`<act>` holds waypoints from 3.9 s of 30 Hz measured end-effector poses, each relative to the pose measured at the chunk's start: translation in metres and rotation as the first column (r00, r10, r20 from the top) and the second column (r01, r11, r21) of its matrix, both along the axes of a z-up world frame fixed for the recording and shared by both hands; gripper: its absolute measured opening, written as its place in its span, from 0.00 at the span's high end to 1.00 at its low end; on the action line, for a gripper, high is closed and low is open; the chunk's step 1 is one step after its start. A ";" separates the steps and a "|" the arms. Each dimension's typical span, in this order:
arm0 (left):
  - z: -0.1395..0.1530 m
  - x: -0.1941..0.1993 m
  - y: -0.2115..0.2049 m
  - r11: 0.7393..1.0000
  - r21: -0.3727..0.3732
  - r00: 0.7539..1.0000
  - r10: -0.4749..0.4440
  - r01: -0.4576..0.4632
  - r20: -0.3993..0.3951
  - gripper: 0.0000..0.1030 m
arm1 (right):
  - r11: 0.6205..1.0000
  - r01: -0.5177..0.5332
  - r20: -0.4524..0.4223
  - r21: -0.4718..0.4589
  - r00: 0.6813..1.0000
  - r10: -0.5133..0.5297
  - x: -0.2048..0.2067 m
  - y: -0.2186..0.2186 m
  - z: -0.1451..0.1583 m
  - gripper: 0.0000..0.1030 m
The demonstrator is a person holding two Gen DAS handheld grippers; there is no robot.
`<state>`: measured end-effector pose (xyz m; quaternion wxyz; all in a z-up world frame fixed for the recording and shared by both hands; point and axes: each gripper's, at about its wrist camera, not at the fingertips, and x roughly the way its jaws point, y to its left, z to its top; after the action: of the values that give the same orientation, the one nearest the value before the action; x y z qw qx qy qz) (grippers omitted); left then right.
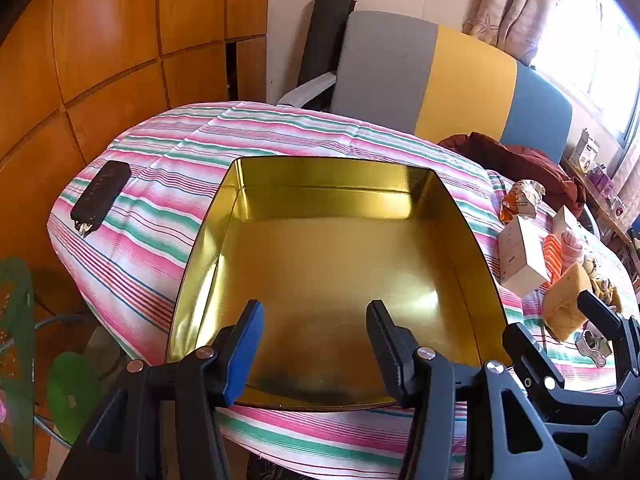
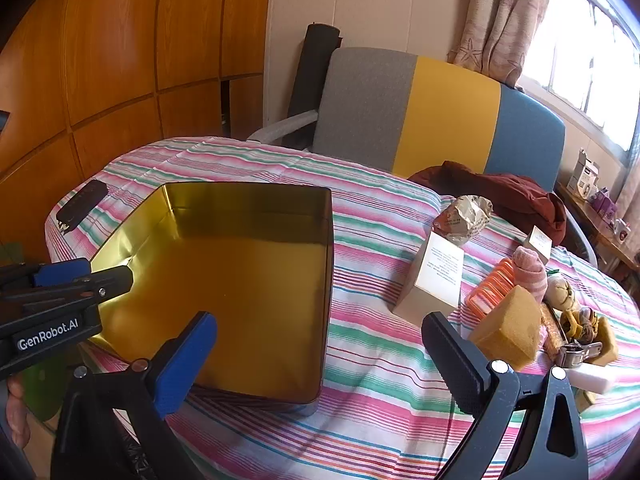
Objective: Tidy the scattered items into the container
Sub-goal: 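Move both tools from the gold tin toward the scattered items, then grasp the cream printed box with the left tool while the right tool grasps the tan sponge, then carry the cream box with the left tool into the tin while the right tool drops the sponge in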
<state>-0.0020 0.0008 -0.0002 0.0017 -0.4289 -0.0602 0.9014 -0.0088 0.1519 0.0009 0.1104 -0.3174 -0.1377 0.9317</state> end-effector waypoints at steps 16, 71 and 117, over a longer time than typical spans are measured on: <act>-0.004 0.001 0.015 0.998 -0.039 0.999 -0.044 0.045 0.028 0.42 | 0.997 0.025 -0.029 -0.076 0.999 -0.027 -0.004 0.043 0.016 0.00; -0.039 -0.157 0.277 0.801 -0.085 0.788 -0.556 0.593 0.266 0.32 | 0.929 0.260 0.047 -0.265 0.965 -0.257 0.001 0.218 0.004 0.19; -0.012 -0.010 -0.055 0.997 0.058 0.990 -0.054 0.047 0.131 0.50 | 0.973 -0.100 0.046 -0.207 0.993 0.112 -0.003 0.085 0.025 0.35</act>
<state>-0.0124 -0.0540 -0.0122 0.0323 -0.4890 -0.0741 0.8685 -0.0120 0.2369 0.0263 0.0231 -0.3460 -0.0611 0.9360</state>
